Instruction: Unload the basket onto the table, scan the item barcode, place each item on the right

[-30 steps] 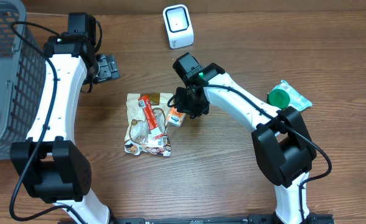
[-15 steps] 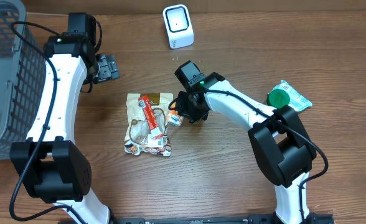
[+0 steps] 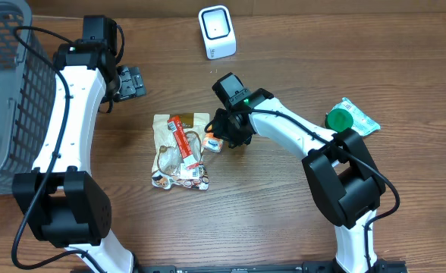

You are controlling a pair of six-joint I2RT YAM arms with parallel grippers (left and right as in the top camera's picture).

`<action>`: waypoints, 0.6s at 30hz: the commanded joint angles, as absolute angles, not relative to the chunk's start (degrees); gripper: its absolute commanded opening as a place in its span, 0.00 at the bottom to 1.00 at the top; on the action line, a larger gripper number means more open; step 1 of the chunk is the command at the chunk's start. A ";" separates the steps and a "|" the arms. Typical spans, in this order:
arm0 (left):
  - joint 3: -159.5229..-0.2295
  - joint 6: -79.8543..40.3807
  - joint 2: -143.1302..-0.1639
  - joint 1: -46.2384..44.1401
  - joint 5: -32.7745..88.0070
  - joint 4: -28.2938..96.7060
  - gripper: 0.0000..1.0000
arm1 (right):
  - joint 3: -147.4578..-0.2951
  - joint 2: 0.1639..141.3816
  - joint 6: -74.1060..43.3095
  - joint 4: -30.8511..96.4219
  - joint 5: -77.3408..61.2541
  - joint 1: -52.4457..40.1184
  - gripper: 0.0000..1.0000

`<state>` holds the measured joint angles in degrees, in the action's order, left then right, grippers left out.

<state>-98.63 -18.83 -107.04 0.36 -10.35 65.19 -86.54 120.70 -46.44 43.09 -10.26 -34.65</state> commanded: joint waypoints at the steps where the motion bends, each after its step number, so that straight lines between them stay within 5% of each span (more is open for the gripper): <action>1: -99.53 -17.54 -106.06 -0.03 -10.92 65.32 0.99 | -85.86 120.55 -46.48 42.65 -10.15 -35.16 0.32; 14: -99.53 -17.54 -106.06 -0.03 -10.92 65.32 1.00 | -82.91 120.57 -48.29 39.88 -8.21 -36.40 0.27; 18: -99.53 -17.54 -106.06 -0.01 -10.92 65.32 0.99 | -82.08 120.55 -48.21 40.47 -7.27 -36.45 0.15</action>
<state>-98.63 -18.83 -107.04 0.36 -10.35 65.19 -83.99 120.66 -47.57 39.57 -8.78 -35.83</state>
